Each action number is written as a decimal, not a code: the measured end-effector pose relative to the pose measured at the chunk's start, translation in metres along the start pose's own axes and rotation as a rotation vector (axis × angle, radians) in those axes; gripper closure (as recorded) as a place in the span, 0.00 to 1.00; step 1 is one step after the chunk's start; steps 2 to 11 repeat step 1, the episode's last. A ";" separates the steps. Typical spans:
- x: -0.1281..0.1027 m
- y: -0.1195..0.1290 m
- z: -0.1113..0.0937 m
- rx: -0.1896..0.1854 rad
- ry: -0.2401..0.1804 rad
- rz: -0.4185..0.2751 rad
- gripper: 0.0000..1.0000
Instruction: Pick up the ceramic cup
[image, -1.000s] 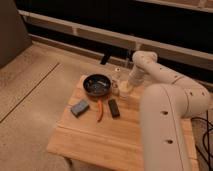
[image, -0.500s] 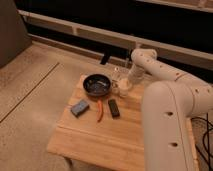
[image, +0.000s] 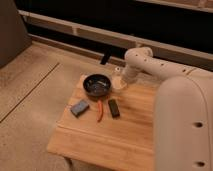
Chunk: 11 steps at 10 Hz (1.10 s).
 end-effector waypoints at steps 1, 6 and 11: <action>0.008 0.004 -0.004 -0.002 -0.012 -0.028 1.00; 0.008 0.004 -0.004 -0.002 -0.012 -0.028 1.00; 0.008 0.004 -0.004 -0.002 -0.012 -0.028 1.00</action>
